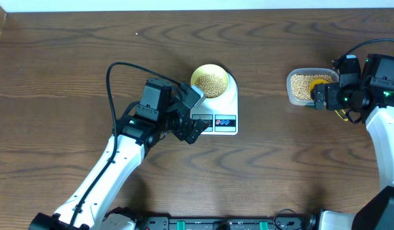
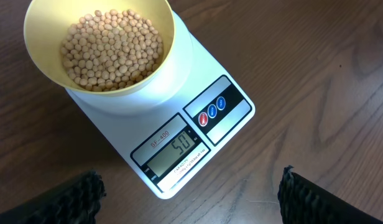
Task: Scoop item into bowl and weigh 50g on scale
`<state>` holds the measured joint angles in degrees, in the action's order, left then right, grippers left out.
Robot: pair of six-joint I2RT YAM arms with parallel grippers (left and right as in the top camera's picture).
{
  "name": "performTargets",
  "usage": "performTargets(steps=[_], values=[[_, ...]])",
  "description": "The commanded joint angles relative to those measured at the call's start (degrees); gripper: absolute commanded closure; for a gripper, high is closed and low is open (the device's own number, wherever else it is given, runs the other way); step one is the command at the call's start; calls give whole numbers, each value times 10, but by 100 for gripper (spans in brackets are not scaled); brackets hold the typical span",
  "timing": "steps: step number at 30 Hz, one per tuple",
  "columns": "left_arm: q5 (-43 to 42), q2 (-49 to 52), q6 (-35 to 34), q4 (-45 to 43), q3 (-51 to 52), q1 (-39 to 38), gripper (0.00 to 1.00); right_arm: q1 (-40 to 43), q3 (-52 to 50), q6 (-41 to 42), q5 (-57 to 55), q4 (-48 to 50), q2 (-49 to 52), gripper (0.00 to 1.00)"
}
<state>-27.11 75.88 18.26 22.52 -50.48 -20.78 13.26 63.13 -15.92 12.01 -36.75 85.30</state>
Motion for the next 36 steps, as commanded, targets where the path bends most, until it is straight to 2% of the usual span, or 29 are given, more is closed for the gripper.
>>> performTargets(steps=[1, 23, 36], values=[[-7, 6, 8, 3, 4, 2, 8, -3, -2, -9, 3, 1, -10, 1], [0, -2, 7, 14, 8, 2, 8, -3, -2, -9, 3, 1, -10, 1], [99, -98, -81, 13, 92, 2, 8, -3, -2, -9, 3, 1, -10, 1]])
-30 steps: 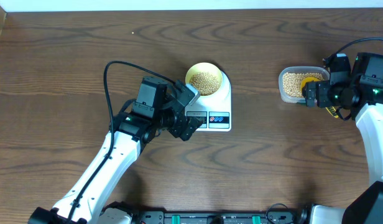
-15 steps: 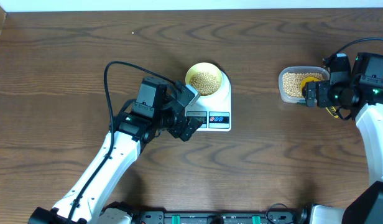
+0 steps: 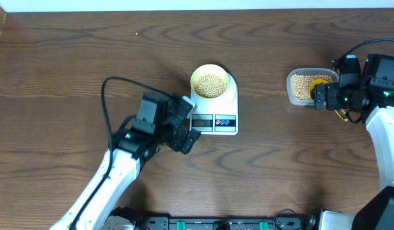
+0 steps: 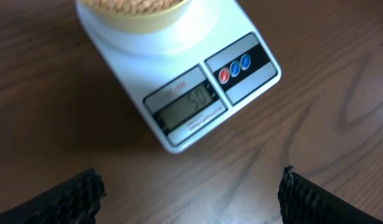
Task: Scoop item into bowl and weigh 50g on scale
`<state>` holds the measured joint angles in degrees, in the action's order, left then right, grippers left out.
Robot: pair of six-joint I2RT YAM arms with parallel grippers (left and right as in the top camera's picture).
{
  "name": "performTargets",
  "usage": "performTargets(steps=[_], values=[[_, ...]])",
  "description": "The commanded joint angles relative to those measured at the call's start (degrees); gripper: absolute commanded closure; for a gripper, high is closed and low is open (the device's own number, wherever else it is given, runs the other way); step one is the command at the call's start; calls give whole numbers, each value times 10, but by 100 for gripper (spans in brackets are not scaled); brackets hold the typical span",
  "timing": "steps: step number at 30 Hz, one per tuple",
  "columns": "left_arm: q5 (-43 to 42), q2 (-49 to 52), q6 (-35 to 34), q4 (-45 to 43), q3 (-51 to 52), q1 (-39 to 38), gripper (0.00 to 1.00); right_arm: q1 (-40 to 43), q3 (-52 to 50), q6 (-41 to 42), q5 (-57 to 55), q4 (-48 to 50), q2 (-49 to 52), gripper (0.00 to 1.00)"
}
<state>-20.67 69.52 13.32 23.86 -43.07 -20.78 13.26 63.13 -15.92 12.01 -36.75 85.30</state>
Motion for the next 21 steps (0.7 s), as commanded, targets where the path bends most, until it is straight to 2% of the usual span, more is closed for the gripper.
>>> performTargets(steps=[1, 5, 9, 13, 21], values=[[43, -45, -42, 0, 23, 2, 8, -3, -2, -9, 3, 1, -10, 1], [68, -92, -64, -17, 50, 2, 8, -3, -2, -9, 3, 1, -10, 1], [72, -151, -66, -76, 99, 3, 8, -3, -2, -9, 3, 1, -10, 1], [93, -209, -101, -121, 146, 5, 8, -3, -2, -9, 3, 1, -10, 1], [96, -325, -159, -177, 226, 65, 8, -3, -2, -9, 3, 1, -10, 1]])
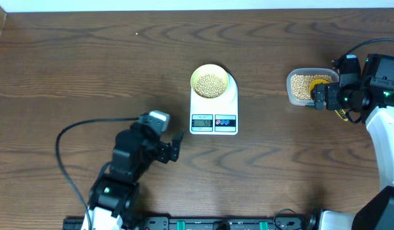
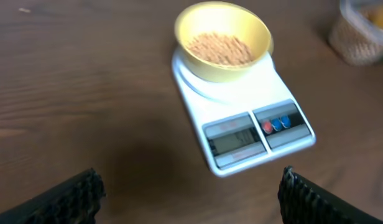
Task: Scoop item into bowl and weigh 50g on scale
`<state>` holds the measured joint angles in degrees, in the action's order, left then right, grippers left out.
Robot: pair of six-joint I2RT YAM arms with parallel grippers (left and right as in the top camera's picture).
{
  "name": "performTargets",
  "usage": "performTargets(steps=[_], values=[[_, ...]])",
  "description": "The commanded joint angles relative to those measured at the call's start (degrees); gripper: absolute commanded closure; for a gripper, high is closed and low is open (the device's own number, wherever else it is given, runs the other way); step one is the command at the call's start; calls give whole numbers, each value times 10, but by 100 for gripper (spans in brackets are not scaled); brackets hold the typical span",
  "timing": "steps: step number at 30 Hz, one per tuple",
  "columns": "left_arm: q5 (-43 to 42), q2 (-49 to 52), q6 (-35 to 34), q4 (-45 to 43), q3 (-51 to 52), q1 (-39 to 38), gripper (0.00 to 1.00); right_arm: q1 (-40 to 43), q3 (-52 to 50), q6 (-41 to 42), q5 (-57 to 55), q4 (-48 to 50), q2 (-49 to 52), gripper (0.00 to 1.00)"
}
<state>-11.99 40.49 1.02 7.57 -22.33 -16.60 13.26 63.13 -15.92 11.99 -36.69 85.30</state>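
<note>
A yellow bowl (image 1: 210,83) of pale beans sits on the white scale (image 1: 214,110), whose display (image 1: 202,122) is lit. The left wrist view shows the bowl (image 2: 222,40), the scale (image 2: 253,118) and a blurred display (image 2: 236,135). My left gripper (image 1: 174,148) is open and empty over bare table, front-left of the scale, seen also from the wrist as the left gripper (image 2: 190,190). My right gripper (image 1: 320,96) rests at the bean container (image 1: 302,85), shut on a yellow scoop (image 1: 320,82) that lies in the beans.
The clear plastic container (image 2: 360,30) of beans stands to the right of the scale. A black cable (image 1: 82,128) loops left of the left arm. The wooden table (image 1: 88,64) ends at a white edge at the back.
My left arm has drawn back toward the front left, away from the scale. Its wrist camera now takes in the whole scale and bowl. The right arm has not moved.
My open left gripper first hung close over the scale's front, where the display read 50 with the bowl of beans on it. Then it stood a little further back, and now well clear. The right gripper stayed at the container throughout.
</note>
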Motion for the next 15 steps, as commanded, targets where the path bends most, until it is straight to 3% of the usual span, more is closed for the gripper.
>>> performTargets(steps=[1, 15], values=[[9, -47, -42, -22, 26, 31, 8, -3, -2, -9, 4, 0, -10, 1], [12, -237, -61, -217, 177, 124, 8, -3, -2, -9, 4, 0, -10, 1]])
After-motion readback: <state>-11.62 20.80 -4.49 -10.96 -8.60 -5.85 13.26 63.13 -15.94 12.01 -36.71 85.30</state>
